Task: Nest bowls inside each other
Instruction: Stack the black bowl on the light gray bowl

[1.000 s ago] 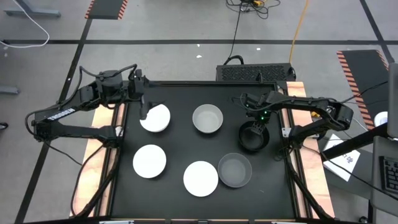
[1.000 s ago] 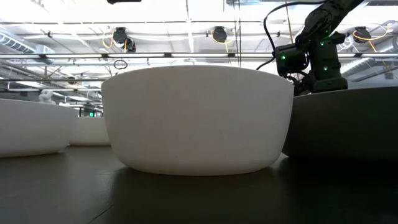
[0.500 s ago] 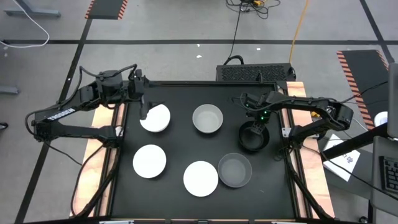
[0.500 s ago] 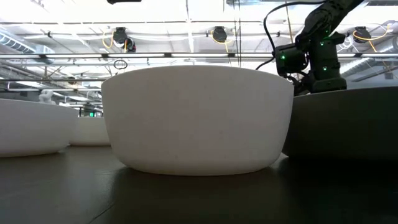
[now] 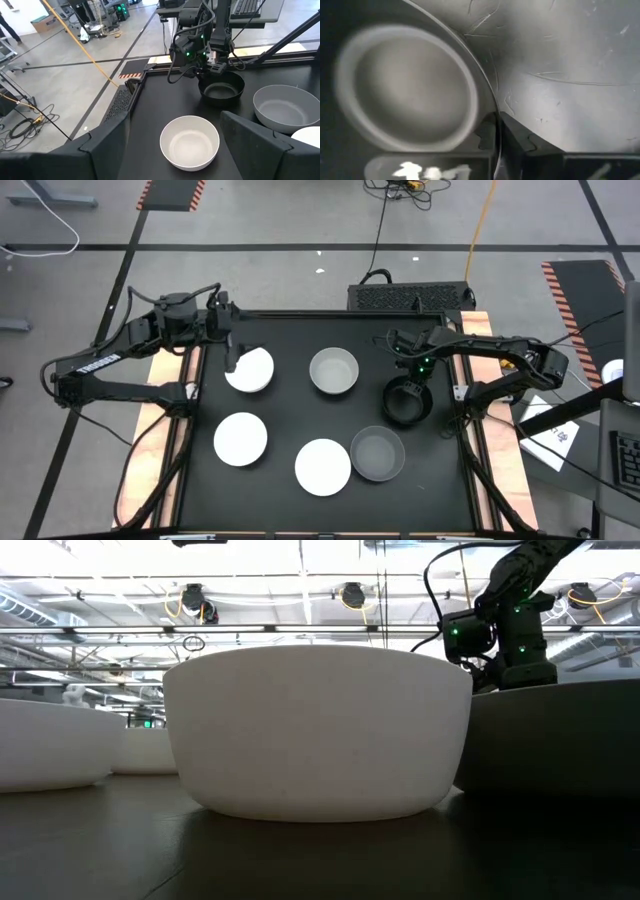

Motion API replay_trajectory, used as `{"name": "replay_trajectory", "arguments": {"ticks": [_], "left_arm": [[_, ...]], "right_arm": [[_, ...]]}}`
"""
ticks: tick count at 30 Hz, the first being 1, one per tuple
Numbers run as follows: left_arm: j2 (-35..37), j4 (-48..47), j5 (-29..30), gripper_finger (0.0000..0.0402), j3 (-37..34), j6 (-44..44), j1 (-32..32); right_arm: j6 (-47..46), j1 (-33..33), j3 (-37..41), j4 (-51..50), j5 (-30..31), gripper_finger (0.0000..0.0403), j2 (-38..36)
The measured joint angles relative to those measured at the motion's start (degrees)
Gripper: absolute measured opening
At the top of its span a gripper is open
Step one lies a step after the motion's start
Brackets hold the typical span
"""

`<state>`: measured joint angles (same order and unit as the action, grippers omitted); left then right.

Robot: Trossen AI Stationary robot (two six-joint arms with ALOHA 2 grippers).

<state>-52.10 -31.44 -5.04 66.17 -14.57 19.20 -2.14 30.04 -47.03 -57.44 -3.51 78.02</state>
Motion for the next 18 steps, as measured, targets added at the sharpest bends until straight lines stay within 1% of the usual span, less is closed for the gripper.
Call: {"name": "replay_trajectory", "arguments": {"ticks": [11, 18], "left_arm": [[0.0, -0.07, 0.0, 0.0315, 0.0, 0.02, 0.0], [0.0, -0.09, 0.0, 0.0315, 0.0, 0.13, 0.0]], "right_arm": [[-0.32, 0.02, -0.32, -0.15, -0.31, 0.0001, 0.0], [-0.24, 0.02, -5.67, -2.71, -0.79, 0.0001, 0.02]]}}
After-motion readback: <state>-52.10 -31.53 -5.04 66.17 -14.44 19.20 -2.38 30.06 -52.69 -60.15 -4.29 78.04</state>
